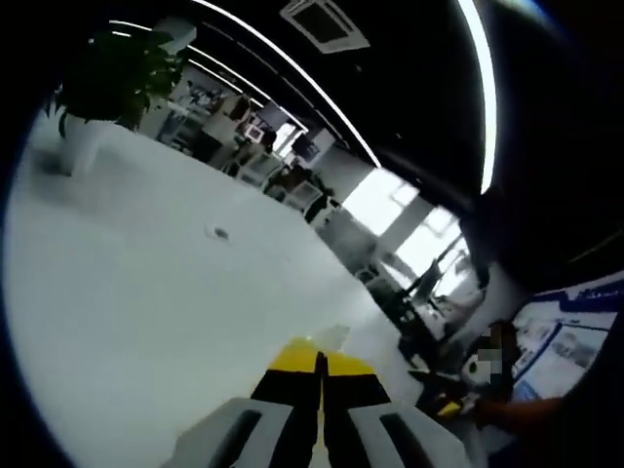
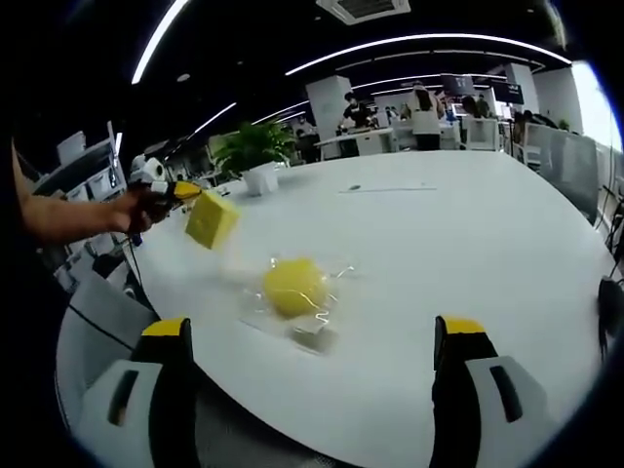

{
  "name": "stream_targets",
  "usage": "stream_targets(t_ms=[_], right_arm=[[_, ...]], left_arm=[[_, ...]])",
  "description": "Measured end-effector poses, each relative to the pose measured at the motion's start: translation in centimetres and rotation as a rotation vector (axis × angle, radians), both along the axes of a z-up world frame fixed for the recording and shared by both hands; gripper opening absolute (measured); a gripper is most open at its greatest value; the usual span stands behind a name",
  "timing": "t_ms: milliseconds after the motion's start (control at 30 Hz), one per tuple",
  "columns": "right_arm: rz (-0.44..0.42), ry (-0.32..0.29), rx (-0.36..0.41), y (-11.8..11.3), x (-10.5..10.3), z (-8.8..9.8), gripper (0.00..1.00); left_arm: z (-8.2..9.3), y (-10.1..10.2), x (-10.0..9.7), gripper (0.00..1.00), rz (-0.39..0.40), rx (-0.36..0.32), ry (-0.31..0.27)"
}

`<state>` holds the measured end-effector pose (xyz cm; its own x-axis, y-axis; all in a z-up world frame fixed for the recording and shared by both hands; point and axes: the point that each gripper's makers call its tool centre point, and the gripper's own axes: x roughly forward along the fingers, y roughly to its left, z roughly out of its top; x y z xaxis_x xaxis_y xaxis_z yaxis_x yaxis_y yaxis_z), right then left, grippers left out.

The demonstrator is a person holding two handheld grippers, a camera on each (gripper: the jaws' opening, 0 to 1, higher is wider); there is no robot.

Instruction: Compare the silicone blocks by pressing each to a similar depth, holding the contact briefly, and releasing to observe deformation and rebound differences across the visible hardness samples.

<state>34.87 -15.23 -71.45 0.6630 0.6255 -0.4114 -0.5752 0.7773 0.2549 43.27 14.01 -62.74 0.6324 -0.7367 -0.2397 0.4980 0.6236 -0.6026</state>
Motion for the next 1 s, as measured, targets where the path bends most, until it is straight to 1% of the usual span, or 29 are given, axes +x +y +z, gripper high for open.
stream_targets(t_ms=[33,133,167,200,233,267,300,333,367,400,500,633,800,833,900,933,1000], right_arm=[[0.000,0.000,-0.002,0.0,0.0,0.0,0.96],[0.001,-0.004,0.003,0.1,0.2,0.2,0.96],[0.002,-0.005,0.003,0.1,0.2,0.2,0.96],[0.004,-0.007,0.004,0.2,0.3,0.3,0.96],[0.005,-0.007,0.005,0.2,0.3,0.3,0.96],[0.007,-0.008,0.006,0.3,0.3,0.4,0.96],[0.009,-0.008,0.007,0.4,0.3,0.4,0.96],[0.012,-0.011,0.006,0.4,0.3,0.5,0.96],[0.014,-0.014,0.005,0.4,0.3,0.5,0.96],[0.015,-0.015,0.002,0.5,0.2,0.6,0.96],[0.015,-0.019,0.004,0.4,0.1,0.8,0.96],[0.010,-0.023,0.009,0.4,-0.1,1.3,0.96],[0.008,-0.042,0.037,0.6,-0.1,2.4,0.96],[0.010,-0.047,0.046,0.6,-0.1,2.7,0.96],[0.013,-0.053,0.052,0.7,0.1,3.1,0.96],[0.017,-0.062,0.065,1.0,0.1,3.6,0.96],[0.017,-0.072,0.076,1.0,0.2,4.0,0.96]], left_arm=[[0.4,-0.1,0.0,0.00,-0.004,0.004,-0.009],[2.4,-0.6,-0.1,0.00,-0.021,-0.015,-0.050],[3.4,-0.7,-0.1,0.00,-0.028,-0.024,-0.076],[4.0,-0.9,-0.1,0.00,-0.032,-0.030,-0.084],[4.9,-1.2,-0.2,0.00,-0.040,-0.028,-0.104],[5.5,-1.4,-0.2,0.00,-0.054,-0.022,-0.130],[6.3,-1.8,-0.4,0.00,-0.085,-0.002,-0.170],[6.9,-2.0,-0.5,0.00,-0.095,0.015,-0.196],[7.5,-1.9,-0.3,0.00,-0.083,0.043,-0.221],[8.0,-2.1,-0.4,0.00,-0.087,0.032,-0.222],[10.4,-3.0,-1.1,0.00,-0.115,-0.020,-0.257],[12.3,-3.7,-1.8,0.00,-0.139,-0.035,-0.289],[14.1,-4.2,-2.4,0.00,-0.158,-0.054,-0.314],[14.5,-4.3,-2.6,0.00,-0.171,-0.053,-0.322],[15.5,-4.5,-2.8,0.00,-0.189,-0.063,-0.326],[16.3,-4.7,-3.0,0.00,-0.198,-0.070,-0.334],[17.3,-4.7,-3.3,0.00,-0.205,-0.074,-0.351]])
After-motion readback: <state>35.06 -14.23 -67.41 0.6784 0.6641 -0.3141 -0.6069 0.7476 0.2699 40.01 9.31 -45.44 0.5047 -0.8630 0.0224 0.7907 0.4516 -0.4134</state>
